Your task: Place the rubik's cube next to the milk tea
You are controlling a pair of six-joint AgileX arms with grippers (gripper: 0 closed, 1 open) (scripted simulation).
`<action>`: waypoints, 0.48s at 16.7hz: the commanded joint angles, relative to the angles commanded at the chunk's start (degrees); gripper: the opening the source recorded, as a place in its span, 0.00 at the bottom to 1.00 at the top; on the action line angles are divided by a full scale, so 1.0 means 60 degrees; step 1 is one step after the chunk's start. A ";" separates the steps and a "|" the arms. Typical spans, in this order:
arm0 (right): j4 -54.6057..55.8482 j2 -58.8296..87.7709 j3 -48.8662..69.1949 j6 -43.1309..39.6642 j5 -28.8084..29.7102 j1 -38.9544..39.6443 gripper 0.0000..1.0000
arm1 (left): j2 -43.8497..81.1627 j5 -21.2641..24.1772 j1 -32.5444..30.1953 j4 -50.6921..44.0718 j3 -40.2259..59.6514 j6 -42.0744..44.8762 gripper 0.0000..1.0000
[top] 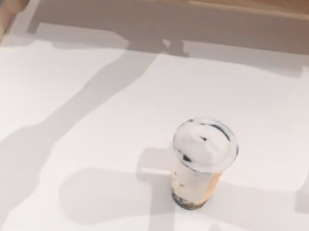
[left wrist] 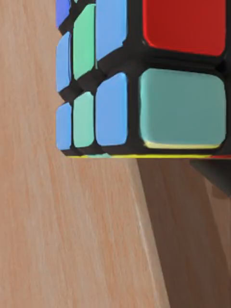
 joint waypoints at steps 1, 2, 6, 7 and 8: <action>0.0000 0.0000 0.0000 0.0000 0.0000 0.0000 1.00 | -0.0247 0.0301 0.0011 -0.0545 -0.0712 -0.0384 0.00; 0.0000 0.0000 0.0000 0.0000 0.0000 0.0000 1.00 | -0.0407 0.0588 0.0044 -0.1090 -0.1476 -0.0844 0.00; 0.0000 0.0000 0.0000 0.0000 0.0000 0.0000 1.00 | -0.0317 0.1633 0.0269 -0.3191 -0.4484 -0.3051 0.00; 0.0000 0.0000 0.0000 0.0000 0.0000 0.0000 1.00 | -0.0199 0.1860 0.0316 -0.3654 -0.5074 -0.3577 0.00; 0.0000 0.0000 0.0000 0.0000 0.0000 0.0000 1.00 | -0.0049 0.2063 0.0347 -0.4054 -0.5556 -0.4049 0.00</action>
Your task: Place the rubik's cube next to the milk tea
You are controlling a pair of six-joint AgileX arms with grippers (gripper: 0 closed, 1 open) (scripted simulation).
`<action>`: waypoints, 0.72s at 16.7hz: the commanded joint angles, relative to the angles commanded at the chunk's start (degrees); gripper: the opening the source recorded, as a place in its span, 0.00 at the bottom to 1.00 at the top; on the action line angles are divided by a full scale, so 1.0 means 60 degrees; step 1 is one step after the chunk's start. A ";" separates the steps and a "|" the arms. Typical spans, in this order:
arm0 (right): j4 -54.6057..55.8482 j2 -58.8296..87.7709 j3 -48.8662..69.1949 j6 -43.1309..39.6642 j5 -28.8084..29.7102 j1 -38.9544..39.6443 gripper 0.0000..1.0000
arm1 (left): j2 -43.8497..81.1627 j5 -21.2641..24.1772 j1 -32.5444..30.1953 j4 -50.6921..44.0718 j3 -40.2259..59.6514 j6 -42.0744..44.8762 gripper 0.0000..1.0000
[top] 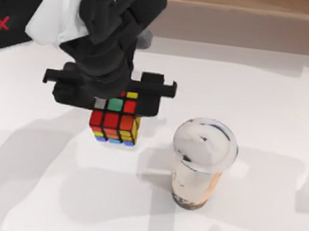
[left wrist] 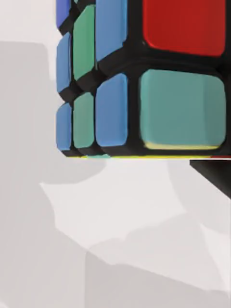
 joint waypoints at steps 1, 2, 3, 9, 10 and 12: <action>0.0000 0.0000 0.0000 0.0000 0.0000 0.0000 1.00 | 0.0162 0.0178 0.0007 -0.0332 -0.0385 -0.0383 0.00; 0.0000 0.0000 0.0000 0.0000 0.0000 0.0000 1.00 | 0.0315 0.0328 -0.0017 -0.0588 -0.0672 -0.0669 0.00; 0.0000 0.0000 0.0000 0.0000 0.0000 0.0000 1.00 | 0.0443 0.0441 -0.0063 -0.0756 -0.0860 -0.0856 0.00; 0.0000 0.0000 0.0000 0.0000 0.0000 0.0000 1.00 | 0.0495 0.0474 -0.0084 -0.0819 -0.0936 -0.0908 0.00; 0.0000 0.0000 0.0000 0.0000 0.0000 0.0000 1.00 | 0.0486 0.0446 -0.0077 -0.0815 -0.0944 -0.0894 0.00; 0.0000 0.0000 0.0000 0.0000 0.0000 0.0000 1.00 | 0.0444 0.0314 -0.0041 -0.0802 -0.0972 -0.0831 0.00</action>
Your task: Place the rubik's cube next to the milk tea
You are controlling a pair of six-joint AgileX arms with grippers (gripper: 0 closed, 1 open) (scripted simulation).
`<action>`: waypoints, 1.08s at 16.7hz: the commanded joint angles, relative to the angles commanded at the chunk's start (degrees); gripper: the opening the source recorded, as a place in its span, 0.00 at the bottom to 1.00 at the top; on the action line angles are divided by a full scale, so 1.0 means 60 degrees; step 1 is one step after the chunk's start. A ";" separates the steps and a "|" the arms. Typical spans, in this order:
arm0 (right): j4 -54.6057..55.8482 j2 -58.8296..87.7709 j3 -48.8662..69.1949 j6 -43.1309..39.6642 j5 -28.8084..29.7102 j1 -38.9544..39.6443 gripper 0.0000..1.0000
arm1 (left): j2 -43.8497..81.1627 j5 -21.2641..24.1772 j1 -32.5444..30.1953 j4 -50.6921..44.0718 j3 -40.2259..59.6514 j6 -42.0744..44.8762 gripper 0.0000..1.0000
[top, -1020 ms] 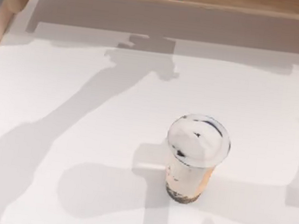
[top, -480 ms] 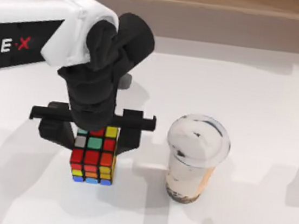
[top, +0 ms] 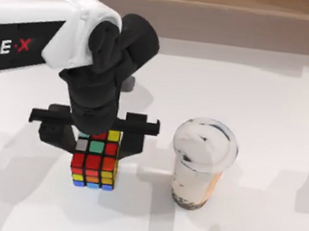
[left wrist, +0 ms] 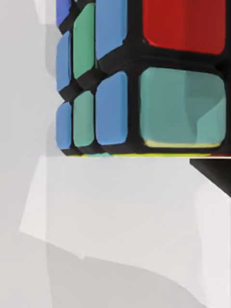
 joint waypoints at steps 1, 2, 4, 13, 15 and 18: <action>0.0000 0.0000 0.0000 0.0000 0.0000 0.0000 1.00 | -0.0026 -0.0088 0.0029 0.0009 -0.0015 0.0044 0.00; 0.0000 0.0000 0.0000 0.0000 0.0000 0.0000 1.00 | -0.0052 -0.0182 0.0064 0.0023 -0.0027 0.0092 0.00; 0.0000 0.0000 0.0000 0.0000 0.0000 0.0000 1.00 | -0.0088 -0.0377 0.0136 0.0059 -0.0019 0.0187 0.00; 0.0000 0.0000 0.0000 0.0000 0.0000 0.0000 1.00 | -0.0029 -0.0598 0.0186 0.0400 0.0051 0.0147 0.00; 0.0000 0.0000 0.0000 0.0000 0.0000 0.0000 1.00 | -0.0039 -0.0406 0.0139 0.0495 -0.0007 0.0079 0.00; 0.0000 0.0000 0.0000 0.0000 0.0000 0.0000 1.00 | 0.0003 -0.0063 0.0049 0.0608 -0.0163 -0.0027 0.00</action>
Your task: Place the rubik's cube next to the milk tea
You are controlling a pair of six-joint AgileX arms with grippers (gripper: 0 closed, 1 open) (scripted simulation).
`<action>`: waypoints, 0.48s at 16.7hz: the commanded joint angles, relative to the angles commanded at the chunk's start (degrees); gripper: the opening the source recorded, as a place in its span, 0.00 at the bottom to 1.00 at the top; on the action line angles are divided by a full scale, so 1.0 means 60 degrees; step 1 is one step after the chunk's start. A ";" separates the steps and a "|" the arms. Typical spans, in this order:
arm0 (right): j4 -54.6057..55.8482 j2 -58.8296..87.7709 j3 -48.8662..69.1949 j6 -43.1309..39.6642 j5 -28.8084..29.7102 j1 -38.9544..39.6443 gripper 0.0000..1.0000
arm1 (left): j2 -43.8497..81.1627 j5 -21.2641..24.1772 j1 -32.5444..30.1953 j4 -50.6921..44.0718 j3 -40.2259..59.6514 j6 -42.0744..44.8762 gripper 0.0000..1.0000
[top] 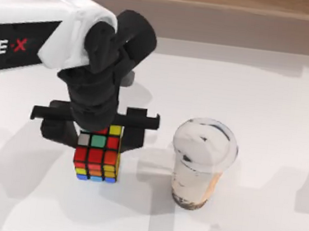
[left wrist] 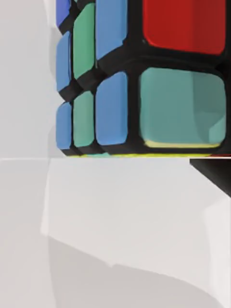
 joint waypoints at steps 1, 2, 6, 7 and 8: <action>0.0000 0.0000 0.0000 0.0000 0.0000 0.0000 1.00 | 0.0046 0.0099 -0.0031 0.0034 -0.0075 -0.0029 0.00; 0.0000 0.0000 0.0000 0.0000 0.0000 0.0000 1.00 | 0.0114 0.0178 -0.0062 0.0064 -0.0164 -0.0053 0.00; 0.0000 0.0000 0.0000 0.0000 0.0000 0.0000 1.00 | 0.0274 0.0249 -0.0104 0.0092 -0.0332 -0.0076 0.00; 0.0000 0.0000 0.0000 0.0000 0.0000 0.0000 1.00 | 0.0274 0.0249 -0.0104 0.0092 -0.0332 -0.0076 0.00; 0.0000 0.0000 0.0000 0.0000 0.0000 0.0000 1.00 | 0.0274 0.0249 -0.0104 0.0092 -0.0332 -0.0076 0.00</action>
